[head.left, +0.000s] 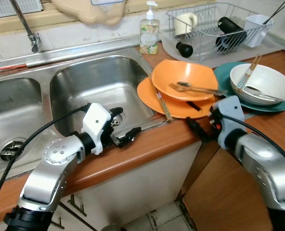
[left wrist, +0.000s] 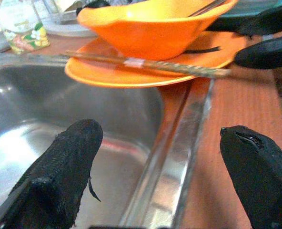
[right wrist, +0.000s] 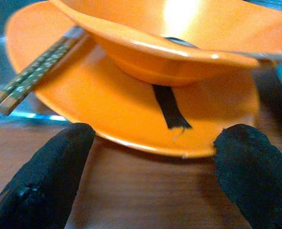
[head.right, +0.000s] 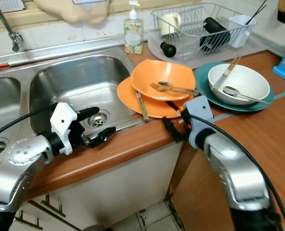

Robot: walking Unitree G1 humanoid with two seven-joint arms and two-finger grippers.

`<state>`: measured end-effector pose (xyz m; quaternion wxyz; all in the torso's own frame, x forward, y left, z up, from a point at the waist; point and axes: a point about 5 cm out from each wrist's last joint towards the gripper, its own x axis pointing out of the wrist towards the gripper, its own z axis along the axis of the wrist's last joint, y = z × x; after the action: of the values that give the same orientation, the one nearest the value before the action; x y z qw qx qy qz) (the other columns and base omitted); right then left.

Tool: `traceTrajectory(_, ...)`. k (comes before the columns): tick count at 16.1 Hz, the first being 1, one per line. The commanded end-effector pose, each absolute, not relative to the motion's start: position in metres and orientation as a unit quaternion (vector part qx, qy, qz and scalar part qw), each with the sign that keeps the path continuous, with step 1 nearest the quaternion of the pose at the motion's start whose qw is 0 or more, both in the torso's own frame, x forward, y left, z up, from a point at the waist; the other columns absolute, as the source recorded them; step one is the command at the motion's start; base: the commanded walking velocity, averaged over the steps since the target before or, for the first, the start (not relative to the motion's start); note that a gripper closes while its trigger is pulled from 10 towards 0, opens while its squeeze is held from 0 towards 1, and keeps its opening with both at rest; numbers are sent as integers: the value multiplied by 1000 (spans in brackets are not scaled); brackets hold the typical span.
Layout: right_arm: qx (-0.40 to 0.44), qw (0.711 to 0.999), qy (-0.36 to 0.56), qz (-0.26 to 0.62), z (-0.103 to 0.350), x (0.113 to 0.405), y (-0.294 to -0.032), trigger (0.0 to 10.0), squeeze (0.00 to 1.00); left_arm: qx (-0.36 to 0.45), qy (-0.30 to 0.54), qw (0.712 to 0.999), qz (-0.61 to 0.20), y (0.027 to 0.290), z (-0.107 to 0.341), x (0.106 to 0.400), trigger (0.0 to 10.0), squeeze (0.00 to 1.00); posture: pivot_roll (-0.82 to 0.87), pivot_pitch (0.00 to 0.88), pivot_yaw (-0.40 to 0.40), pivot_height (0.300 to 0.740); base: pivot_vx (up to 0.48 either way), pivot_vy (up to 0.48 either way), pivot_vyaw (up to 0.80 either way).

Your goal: Kitchen organization

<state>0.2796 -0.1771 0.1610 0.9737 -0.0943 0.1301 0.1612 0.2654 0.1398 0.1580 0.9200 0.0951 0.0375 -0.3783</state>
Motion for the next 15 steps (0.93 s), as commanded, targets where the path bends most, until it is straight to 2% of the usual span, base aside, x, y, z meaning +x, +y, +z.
traceTrajectory(1, -101, 976, 133, 141, 160, 284, -178, 10000, 0, 105, 31, 919, -379, 136, 163, 265, 10000, 0, -18, 0, 48, 740, 0, 0, 0)
traceTrajectory(10, -88, 978, 108, 153, 167, 296, -163, 10000, 0, 69, 30, 936, -343, 107, 168, 279, 10000, 0, -28, 0, 52, 740, 0, 0, 0)
traceTrajectory(11, -84, 978, 101, 160, 168, 291, -167, 10000, 0, 62, 27, 936, -345, 100, 169, 281, 10000, 1000, -31, 0, 54, 740, 0, 0, 0)
traceTrajectory(13, -86, 978, 98, 162, 168, 286, -171, 10000, 0, 65, 25, 937, -343, 97, 170, 281, 10000, 1000, -36, 0, 58, 740, 0, 0, 0)
traceTrajectory(14, -89, 978, 91, 168, 169, 278, -175, 10000, 0, 65, 25, 940, -334, 92, 171, 283, 10000, 945, -38, 0, 58, 740, 0, 0, 0)
traceTrajectory(15, -91, 976, 88, 176, 169, 273, -177, 10000, 0, 54, 26, 940, -336, 86, 172, 283, 10000, 59, -42, 0, 57, 740, 0, 0, 0)
